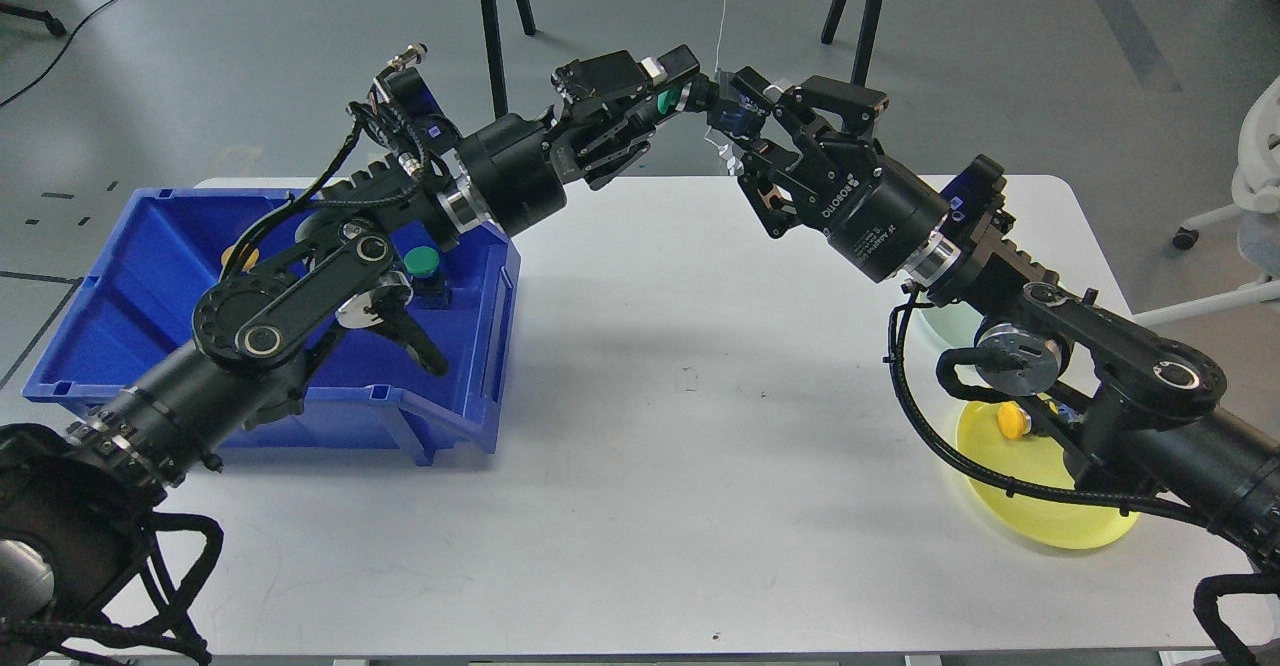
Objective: Pass button and place on color plate
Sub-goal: 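Grasp the green button with the right gripper and release the left, then lower the green button onto the pale green plate with the right gripper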
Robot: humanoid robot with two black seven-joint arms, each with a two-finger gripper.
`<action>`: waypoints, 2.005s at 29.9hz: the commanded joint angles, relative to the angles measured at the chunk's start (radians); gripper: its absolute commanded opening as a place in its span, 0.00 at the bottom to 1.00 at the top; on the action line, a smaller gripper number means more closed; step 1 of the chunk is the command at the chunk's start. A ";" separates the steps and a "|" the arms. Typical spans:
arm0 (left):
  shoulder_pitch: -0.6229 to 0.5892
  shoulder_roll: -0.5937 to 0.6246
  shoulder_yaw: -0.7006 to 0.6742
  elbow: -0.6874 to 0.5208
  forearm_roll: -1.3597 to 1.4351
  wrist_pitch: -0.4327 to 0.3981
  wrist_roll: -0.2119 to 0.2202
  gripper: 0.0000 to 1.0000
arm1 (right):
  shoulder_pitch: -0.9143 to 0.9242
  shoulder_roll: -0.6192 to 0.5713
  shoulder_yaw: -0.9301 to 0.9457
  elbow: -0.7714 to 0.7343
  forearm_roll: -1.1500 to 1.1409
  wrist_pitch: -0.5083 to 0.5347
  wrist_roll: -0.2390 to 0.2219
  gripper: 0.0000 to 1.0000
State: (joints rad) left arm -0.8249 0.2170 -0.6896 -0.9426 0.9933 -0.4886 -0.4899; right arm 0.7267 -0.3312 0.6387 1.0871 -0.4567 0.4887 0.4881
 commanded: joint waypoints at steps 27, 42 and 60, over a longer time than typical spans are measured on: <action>0.012 -0.002 -0.015 0.001 -0.058 0.000 0.001 0.75 | -0.104 -0.367 0.075 -0.053 0.003 -0.018 0.001 0.08; 0.020 -0.004 -0.015 0.001 -0.058 0.000 0.001 0.75 | -0.237 -0.339 -0.028 -0.470 0.000 -0.091 0.001 0.07; 0.020 -0.004 -0.015 0.001 -0.058 0.000 0.001 0.75 | -0.127 -0.140 -0.178 -0.679 0.000 -0.145 0.001 0.10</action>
State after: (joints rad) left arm -0.8053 0.2132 -0.7041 -0.9421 0.9357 -0.4886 -0.4886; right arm 0.5866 -0.4965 0.4650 0.4264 -0.4577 0.3451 0.4886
